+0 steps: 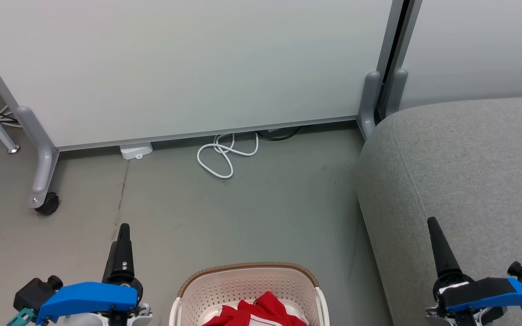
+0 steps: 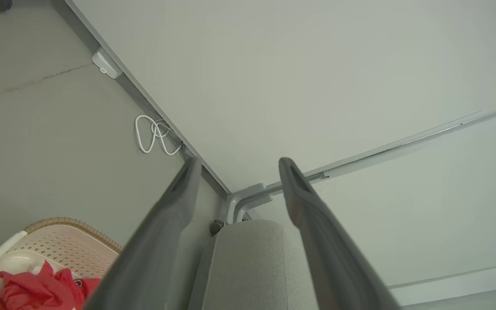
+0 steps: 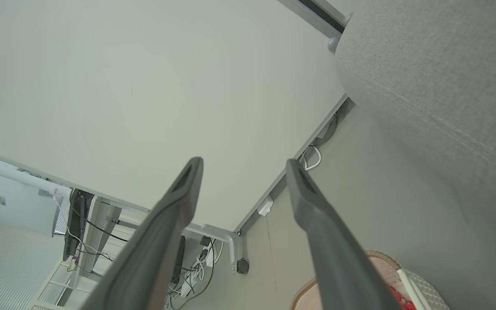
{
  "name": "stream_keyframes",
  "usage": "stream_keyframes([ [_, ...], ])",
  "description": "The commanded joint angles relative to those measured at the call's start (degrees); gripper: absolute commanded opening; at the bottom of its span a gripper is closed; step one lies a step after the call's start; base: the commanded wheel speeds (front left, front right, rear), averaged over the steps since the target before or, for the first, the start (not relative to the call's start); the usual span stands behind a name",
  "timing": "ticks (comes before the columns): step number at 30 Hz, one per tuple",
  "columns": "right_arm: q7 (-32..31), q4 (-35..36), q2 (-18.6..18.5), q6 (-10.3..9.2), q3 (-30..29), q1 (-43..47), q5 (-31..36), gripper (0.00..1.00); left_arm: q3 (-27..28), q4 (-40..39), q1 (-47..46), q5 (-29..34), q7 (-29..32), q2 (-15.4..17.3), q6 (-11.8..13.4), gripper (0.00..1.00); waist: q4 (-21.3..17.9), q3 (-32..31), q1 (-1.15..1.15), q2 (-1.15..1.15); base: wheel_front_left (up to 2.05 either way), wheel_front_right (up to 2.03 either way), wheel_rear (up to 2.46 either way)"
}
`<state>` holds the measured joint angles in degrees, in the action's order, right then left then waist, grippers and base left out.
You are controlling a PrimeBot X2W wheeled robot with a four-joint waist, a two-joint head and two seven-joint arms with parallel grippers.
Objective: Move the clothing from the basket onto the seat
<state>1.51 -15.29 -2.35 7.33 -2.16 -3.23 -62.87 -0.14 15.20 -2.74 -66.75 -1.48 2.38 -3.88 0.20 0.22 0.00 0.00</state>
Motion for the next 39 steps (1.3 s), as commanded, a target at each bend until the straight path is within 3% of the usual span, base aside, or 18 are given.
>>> stream_keyframes([
  [1,0.6,0.9,-0.3,0.11,0.3,-0.8,2.2,1.00,-0.4,-0.8,-1.6,2.2,-0.6,0.5,0.2,1.00,0.0,0.0,0.00,0.00,0.00,0.00,0.00],
  [39,6.9,-0.5,-0.5,0.15,1.3,-1.3,33.5,1.00,-5.6,2.2,-1.9,34.0,-7.4,0.7,0.5,1.00,0.5,0.5,0.00,0.00,0.00,0.00,0.00],
])
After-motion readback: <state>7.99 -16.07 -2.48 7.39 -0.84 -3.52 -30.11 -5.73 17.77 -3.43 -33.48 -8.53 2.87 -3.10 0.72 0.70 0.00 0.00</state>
